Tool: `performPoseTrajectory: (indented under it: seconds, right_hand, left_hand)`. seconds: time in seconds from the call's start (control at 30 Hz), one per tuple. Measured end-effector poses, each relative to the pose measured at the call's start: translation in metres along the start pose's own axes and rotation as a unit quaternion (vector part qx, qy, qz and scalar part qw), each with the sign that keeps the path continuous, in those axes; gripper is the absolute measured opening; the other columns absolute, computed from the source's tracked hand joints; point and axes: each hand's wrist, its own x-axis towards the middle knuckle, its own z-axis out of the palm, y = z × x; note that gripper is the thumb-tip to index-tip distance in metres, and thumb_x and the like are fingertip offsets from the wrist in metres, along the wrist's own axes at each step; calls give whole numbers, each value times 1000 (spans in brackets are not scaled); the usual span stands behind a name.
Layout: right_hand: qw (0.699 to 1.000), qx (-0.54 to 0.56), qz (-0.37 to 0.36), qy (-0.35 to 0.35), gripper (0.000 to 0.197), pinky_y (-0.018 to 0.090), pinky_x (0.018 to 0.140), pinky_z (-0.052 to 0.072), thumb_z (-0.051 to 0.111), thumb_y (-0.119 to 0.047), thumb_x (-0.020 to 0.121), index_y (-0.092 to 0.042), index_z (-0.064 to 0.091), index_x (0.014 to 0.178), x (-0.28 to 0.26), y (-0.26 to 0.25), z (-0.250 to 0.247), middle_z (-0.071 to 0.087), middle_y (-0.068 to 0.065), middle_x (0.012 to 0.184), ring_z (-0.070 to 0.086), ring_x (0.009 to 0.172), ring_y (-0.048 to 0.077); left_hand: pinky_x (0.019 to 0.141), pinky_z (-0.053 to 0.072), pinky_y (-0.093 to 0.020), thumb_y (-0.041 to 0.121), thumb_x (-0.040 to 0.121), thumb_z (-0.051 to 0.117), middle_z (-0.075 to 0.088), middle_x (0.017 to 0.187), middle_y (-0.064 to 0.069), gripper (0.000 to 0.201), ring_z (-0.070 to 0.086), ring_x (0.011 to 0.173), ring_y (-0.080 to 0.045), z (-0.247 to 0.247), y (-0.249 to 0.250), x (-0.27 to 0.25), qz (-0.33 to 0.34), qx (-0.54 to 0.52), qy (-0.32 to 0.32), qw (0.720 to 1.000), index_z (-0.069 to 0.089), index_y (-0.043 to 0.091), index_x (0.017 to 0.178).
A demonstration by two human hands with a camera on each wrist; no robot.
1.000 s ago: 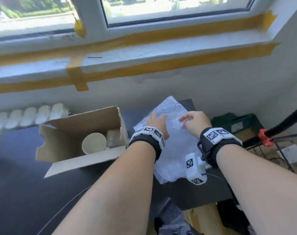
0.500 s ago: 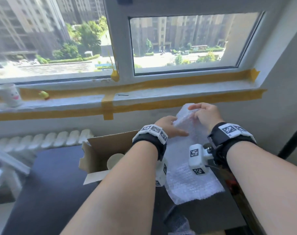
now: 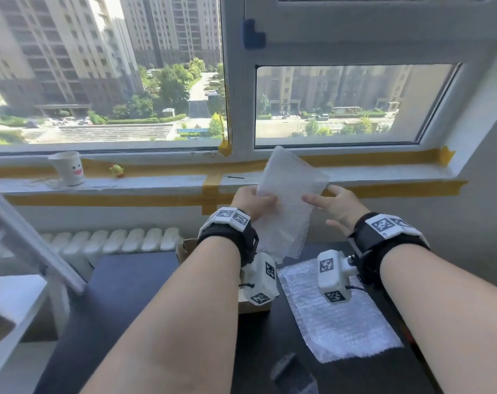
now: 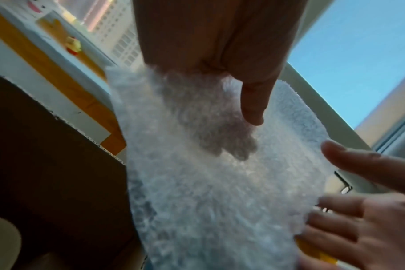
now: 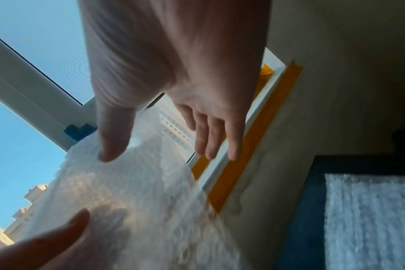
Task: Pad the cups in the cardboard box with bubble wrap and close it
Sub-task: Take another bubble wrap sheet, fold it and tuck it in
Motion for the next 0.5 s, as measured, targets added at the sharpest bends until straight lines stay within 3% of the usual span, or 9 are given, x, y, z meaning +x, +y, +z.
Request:
performPoseTrajectory:
  seconds: [0.03, 0.07, 0.13, 0.2, 0.3, 0.4, 0.47, 0.5]
  right_hand:
    - [999, 28, 25, -36, 107, 41, 94, 46, 89, -44, 54, -9, 40, 143, -1, -1, 6, 55, 7, 133, 55, 119, 25]
    - [996, 54, 35, -64, 95, 38, 90, 49, 88, -39, 59, -5, 46, 137, -2, -2, 13, 61, 9, 126, 60, 111, 24]
    - [993, 74, 16, -96, 40, 27, 69, 55, 77, -19, 78, -2, 62, 112, -9, -10, 28, 71, 9, 96, 69, 79, 17]
    - [993, 69, 0, -93, 14, 23, 53, 52, 70, -6, 83, -8, 66, 96, -14, -16, 40, 69, 6, 81, 67, 65, 15]
    - [995, 67, -10, -78, 14, 29, 60, 51, 69, 0, 82, -12, 65, 89, -12, -19, 51, 68, 6, 83, 65, 75, 21]
    - [996, 65, -11, -57, 15, 28, 59, 49, 66, 3, 83, -10, 64, 89, -12, -18, 58, 66, 6, 84, 62, 72, 19]
    - [997, 56, -20, -44, 22, 28, 61, 49, 66, 5, 83, -4, 64, 103, -14, -16, 62, 67, 8, 88, 62, 72, 18]
    - [998, 54, -25, -35, 35, 29, 67, 50, 68, 4, 82, -1, 60, 115, -13, -13, 65, 68, 11, 98, 63, 78, 21]
  left_hand:
    - [90, 56, -47, 27, 83, 68, 74, 99, -11, 23, 71, 95, -33, -5, -1, -2, -10, -35, 4, 999, 71, 7, 94]
    - [90, 56, -49, 31, 79, 70, 75, 100, -11, 26, 72, 94, -33, -9, -2, -3, -19, -62, 7, 998, 71, 10, 94]
    - [91, 55, -50, 36, 72, 69, 76, 98, -11, 30, 72, 93, -32, -16, -6, -4, -32, -101, 9, 994, 72, 16, 94]
    - [93, 54, -51, 34, 74, 69, 76, 100, -11, 29, 71, 95, -33, -23, -9, -5, -40, -128, 5, 991, 72, 16, 96]
    - [94, 53, -51, 28, 83, 71, 73, 107, -14, 21, 70, 99, -34, -33, -11, -10, -59, -148, 4, 987, 69, 14, 99]
    - [90, 55, -49, 18, 87, 67, 70, 109, -16, 14, 68, 98, -33, -46, -12, -16, -76, -162, 11, 984, 66, 12, 99]
    - [83, 57, -42, 7, 86, 62, 64, 114, -13, 28, 64, 101, -30, -55, -16, -16, -76, -174, 29, 981, 59, 11, 114]
    - [81, 57, -41, 3, 85, 62, 61, 116, -11, 36, 62, 105, -30, -60, -19, -16, -74, -179, 42, 980, 54, 12, 119]
